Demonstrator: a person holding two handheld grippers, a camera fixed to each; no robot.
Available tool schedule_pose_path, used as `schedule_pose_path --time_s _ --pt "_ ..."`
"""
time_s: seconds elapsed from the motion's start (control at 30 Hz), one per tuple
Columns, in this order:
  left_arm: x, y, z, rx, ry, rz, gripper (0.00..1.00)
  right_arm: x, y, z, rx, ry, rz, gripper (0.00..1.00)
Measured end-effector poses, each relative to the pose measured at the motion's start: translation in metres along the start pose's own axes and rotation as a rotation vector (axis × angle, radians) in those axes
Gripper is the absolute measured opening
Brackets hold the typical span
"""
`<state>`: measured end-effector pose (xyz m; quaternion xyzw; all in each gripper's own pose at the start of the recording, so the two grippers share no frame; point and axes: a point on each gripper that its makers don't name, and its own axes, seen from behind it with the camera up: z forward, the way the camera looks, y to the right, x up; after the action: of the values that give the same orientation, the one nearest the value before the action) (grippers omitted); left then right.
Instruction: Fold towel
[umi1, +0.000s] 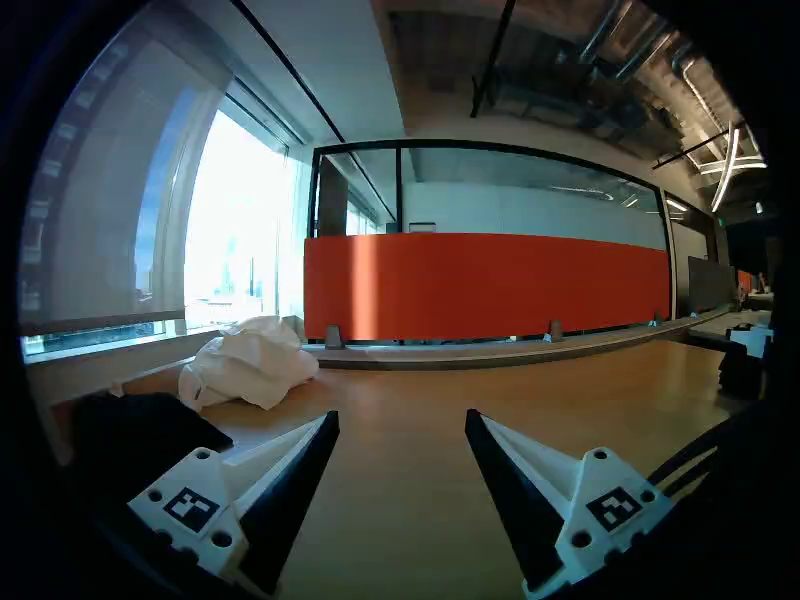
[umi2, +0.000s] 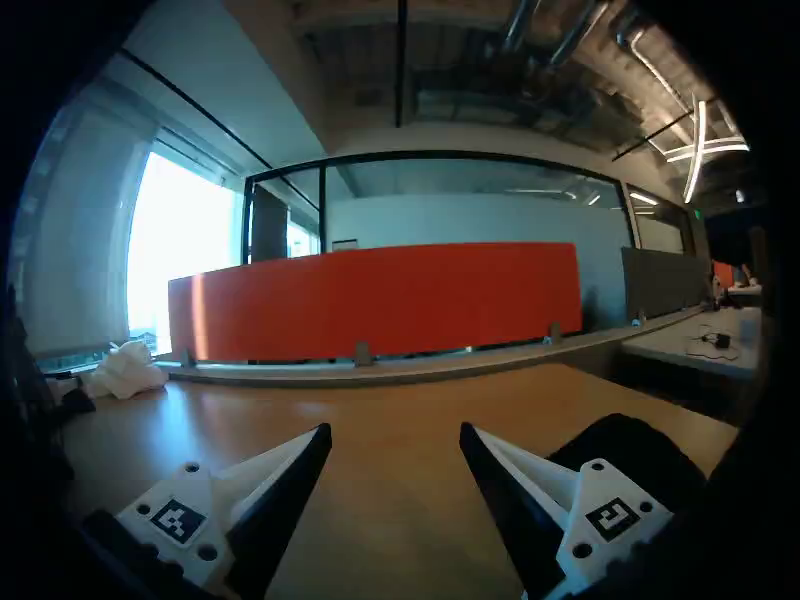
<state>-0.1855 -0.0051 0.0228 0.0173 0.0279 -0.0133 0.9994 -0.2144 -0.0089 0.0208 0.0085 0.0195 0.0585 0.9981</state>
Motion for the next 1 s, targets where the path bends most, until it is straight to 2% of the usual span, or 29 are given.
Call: schedule_pose_path --time_s 0.3,1.0 --pt "0.000 0.000 0.000 0.000 0.000 0.000 0.93 -0.006 -0.011 0.001 -0.001 -0.003 -0.073 1.00" --pt "0.001 0.000 0.000 0.000 0.000 0.000 0.93 -0.006 -0.012 0.000 0.002 -0.003 -0.069 1.00"
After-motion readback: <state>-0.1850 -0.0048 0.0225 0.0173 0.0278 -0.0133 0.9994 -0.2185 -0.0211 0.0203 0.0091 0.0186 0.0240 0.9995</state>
